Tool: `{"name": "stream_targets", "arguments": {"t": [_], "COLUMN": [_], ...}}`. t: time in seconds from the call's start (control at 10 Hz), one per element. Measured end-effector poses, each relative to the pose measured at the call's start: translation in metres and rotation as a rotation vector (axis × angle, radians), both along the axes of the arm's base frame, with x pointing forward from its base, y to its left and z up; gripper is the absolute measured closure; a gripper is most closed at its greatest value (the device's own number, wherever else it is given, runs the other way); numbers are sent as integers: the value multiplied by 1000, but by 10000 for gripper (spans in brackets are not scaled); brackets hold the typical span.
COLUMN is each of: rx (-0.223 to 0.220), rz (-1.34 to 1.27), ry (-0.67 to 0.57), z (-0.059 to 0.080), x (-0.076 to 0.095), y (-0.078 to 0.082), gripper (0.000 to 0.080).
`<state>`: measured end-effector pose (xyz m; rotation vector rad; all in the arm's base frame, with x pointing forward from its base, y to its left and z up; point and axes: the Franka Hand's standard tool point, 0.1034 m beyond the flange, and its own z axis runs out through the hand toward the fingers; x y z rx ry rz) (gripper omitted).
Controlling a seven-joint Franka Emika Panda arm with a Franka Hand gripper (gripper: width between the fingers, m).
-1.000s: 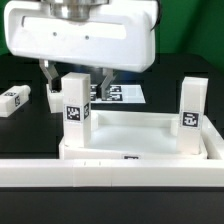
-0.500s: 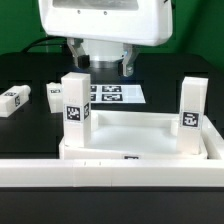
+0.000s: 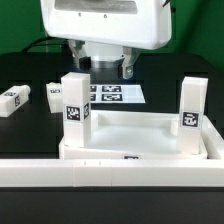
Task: Assemble desk
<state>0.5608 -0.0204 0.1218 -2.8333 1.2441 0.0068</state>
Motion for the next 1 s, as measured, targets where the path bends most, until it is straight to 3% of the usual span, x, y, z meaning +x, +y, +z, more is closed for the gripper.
{"name": "stream_targets", "arguments": {"t": [0.1,0.3,0.6,1.0], "rx": [8,8,32,38], "rz": [-70,-71,-286,-688], "ry": [9,12,25,75], "z": [-3,-5,-8,-35], "x": [-9,-9,-10,-26], "y": [7,7,12,25], "gripper": [151,151,151,151]}}
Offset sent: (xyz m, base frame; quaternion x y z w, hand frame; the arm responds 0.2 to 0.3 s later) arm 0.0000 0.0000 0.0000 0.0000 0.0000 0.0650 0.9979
